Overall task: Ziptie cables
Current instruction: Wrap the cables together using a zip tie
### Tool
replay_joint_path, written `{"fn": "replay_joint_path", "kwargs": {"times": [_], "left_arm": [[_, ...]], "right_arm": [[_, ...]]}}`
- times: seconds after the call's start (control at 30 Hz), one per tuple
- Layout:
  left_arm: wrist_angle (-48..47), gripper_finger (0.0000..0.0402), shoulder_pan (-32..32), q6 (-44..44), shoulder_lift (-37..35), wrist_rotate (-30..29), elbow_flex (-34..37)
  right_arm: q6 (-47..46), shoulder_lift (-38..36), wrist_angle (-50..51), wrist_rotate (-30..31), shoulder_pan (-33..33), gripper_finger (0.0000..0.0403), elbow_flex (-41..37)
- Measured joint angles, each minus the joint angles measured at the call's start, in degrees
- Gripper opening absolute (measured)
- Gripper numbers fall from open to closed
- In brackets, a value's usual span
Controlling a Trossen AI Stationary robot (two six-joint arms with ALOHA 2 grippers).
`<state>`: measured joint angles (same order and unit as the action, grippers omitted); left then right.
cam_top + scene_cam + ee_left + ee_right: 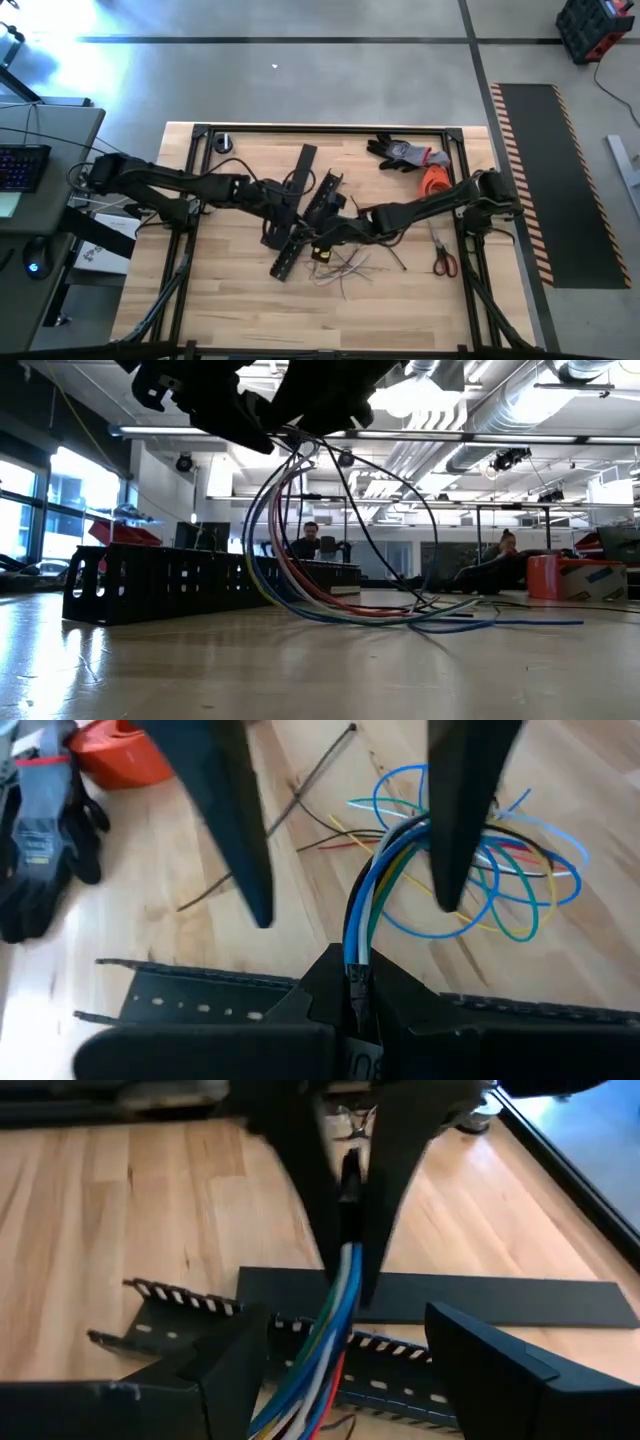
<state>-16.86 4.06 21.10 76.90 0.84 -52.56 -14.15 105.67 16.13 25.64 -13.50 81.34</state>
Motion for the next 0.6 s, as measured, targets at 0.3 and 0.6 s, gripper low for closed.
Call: {"fn": "replay_joint_path", "kwargs": {"times": [0.3,0.6], "left_arm": [[0.5,0.0001,1.7,0.04,0.02,-0.13,-0.02],[0.26,0.0009,2.86,1.55,-0.13,-0.67,0.02]], "right_arm": [[-0.81,0.04,-0.62,-6.33,1.65,0.0147,0.0],[0.91,1.23,-1.17,-9.86,2.23,0.0019,0.0]]}}
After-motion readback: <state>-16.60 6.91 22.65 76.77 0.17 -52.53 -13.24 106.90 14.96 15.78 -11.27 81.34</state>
